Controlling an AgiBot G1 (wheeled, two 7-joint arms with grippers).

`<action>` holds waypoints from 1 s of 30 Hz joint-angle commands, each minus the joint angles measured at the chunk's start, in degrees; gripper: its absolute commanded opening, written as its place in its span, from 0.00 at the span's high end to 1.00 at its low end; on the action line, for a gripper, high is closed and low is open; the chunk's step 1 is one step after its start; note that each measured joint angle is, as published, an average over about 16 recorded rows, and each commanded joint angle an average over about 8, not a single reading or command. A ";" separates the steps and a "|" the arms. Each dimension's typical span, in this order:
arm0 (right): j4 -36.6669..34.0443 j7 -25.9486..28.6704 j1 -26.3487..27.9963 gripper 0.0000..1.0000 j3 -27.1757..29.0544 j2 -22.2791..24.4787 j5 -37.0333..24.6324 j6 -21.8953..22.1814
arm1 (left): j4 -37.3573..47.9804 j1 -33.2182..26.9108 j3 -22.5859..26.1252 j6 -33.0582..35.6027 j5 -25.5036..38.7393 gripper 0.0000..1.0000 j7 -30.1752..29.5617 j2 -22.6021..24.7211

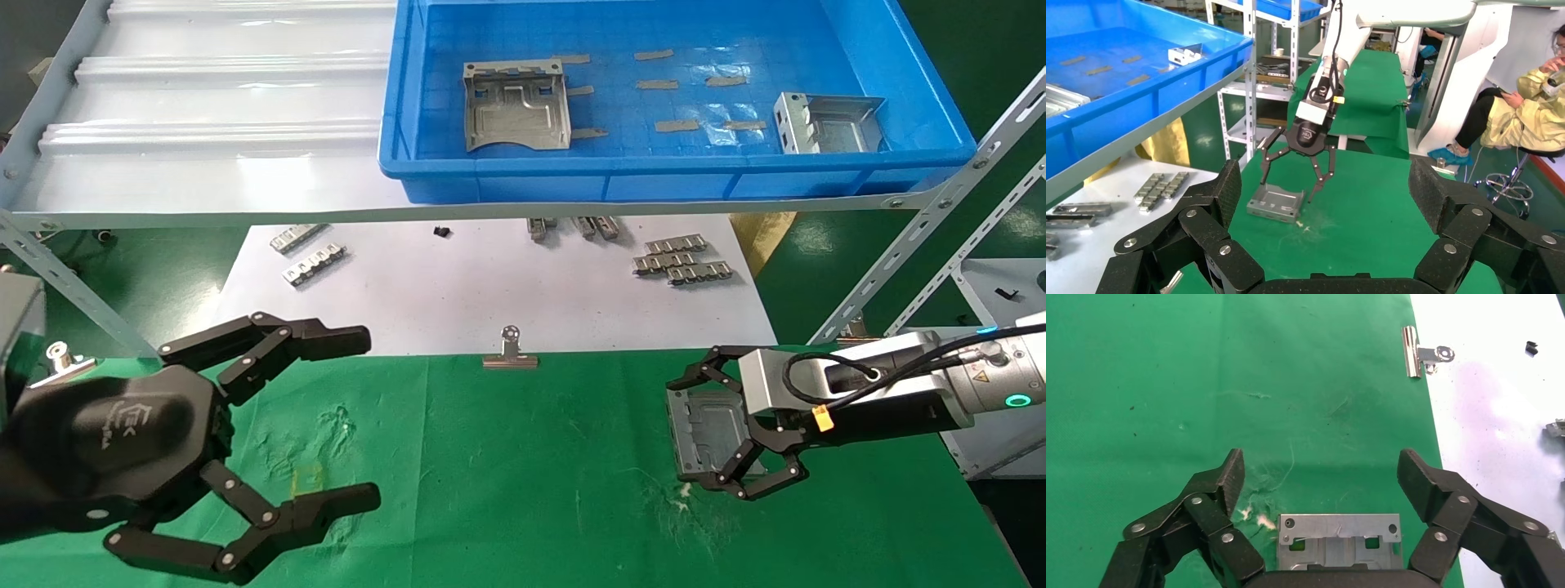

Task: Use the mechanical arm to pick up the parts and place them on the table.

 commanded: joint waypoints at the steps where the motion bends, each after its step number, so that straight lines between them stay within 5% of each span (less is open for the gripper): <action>1: -0.31 -0.35 0.22 0.00 -0.36 -0.18 -0.36 0.12 | 0.00 0.00 0.00 0.00 0.00 0.00 0.00 0.00; 30: 31.21 22.39 -18.52 0.00 23.50 10.00 7.59 2.83 | 0.01 -0.01 0.01 0.00 -0.01 0.00 0.01 0.00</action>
